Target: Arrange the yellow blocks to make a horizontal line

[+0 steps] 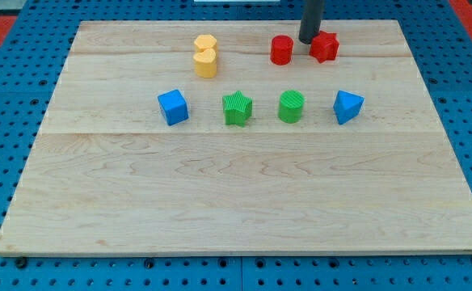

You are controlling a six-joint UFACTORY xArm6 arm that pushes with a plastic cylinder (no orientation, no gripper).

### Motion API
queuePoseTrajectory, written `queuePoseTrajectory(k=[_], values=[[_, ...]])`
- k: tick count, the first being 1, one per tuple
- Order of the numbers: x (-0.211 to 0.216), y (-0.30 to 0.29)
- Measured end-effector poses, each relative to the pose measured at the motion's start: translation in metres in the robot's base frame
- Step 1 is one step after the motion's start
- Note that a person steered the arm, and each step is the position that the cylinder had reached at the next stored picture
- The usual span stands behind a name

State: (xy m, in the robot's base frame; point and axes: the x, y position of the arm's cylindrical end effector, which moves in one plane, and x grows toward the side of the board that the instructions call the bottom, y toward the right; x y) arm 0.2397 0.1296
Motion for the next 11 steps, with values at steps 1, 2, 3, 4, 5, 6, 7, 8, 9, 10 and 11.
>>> queuePoseTrajectory(k=[1,2,3,4,5,6,7,8,9,10,11], values=[[0.018,0.014],[0.023,-0.017],[0.045,-0.048],[0.076,-0.064],[0.081,-0.119],[0.059,-0.185],[0.069,-0.209],[0.074,-0.214],[0.062,-0.272],[0.051,-0.306],[0.081,-0.273]])
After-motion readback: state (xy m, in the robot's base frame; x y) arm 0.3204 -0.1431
